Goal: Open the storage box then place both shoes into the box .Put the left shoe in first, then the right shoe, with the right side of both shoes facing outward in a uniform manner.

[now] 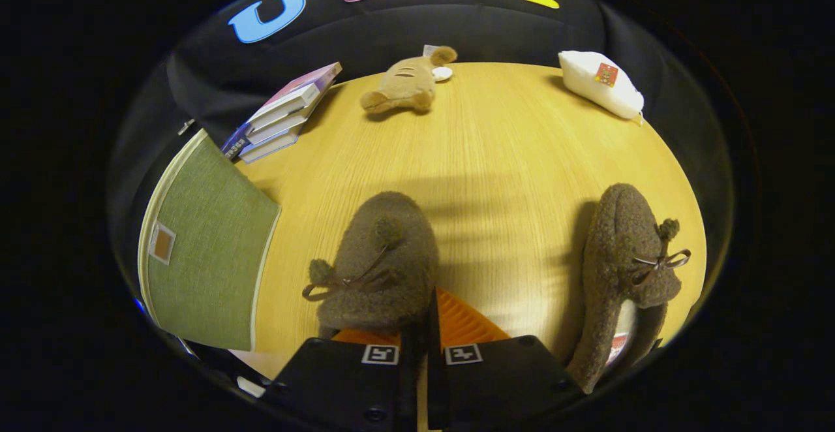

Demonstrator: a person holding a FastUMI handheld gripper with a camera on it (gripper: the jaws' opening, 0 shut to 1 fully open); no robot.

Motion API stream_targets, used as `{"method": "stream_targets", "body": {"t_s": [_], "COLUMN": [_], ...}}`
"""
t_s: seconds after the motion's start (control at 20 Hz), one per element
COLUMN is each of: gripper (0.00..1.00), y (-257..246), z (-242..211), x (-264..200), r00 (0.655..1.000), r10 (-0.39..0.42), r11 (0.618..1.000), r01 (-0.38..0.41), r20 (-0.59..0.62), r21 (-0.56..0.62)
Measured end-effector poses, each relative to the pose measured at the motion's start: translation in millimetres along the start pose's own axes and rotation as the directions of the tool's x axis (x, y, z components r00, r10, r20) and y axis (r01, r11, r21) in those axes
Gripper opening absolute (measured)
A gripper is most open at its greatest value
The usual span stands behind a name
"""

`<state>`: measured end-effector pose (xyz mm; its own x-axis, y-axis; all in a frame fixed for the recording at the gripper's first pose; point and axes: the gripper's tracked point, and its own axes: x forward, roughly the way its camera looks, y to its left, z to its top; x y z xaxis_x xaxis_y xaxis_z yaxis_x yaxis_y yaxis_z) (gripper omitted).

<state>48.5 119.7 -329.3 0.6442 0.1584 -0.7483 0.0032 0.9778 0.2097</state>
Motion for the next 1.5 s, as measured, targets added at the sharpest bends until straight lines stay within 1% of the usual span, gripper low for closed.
{"method": "stream_targets", "body": {"t_s": [0.1,0.25,0.35,0.45,0.55,0.7,0.8,0.85,1.0,1.1,1.25,1.4,1.5], "gripper": [0.06,0.05,0.06,0.05,0.05,0.05,0.05,0.05,0.06,0.06,0.07,0.08,0.1], "y": [3,23,43,75,113,175,220,240,289,311,326,328,335], "z": [2,24,51,76,100,123,128,127,109,88,62,51,40], "x": [-20,-67,-104,-135,-159,-175,-170,-164,-133,-103,-63,-29,-13], "r00": [1.0,0.999,0.993,0.986,0.977,0.965,0.964,0.967,0.979,0.99,0.997,0.999,0.996], "r10": [-0.018,-0.031,-0.041,-0.027,0.003,0.05,0.101,0.117,0.134,0.113,0.074,0.009,-0.004], "r11": [0.998,0.985,0.981,0.981,0.974,0.963,0.957,0.956,0.967,0.974,0.976,0.987,0.99], "r01": [0.018,0.023,0.019,-0.006,-0.052,-0.114,-0.162,-0.172,-0.163,-0.128,-0.071,0.0,0.017], "r20": [0.005,0.044,0.11,0.164,0.215,0.257,0.247,0.227,0.151,0.087,-0.006,-0.051,-0.091], "r21": [0.059,0.169,0.195,0.196,0.222,0.243,0.24,0.237,0.196,0.188,0.205,0.162,0.141]}}
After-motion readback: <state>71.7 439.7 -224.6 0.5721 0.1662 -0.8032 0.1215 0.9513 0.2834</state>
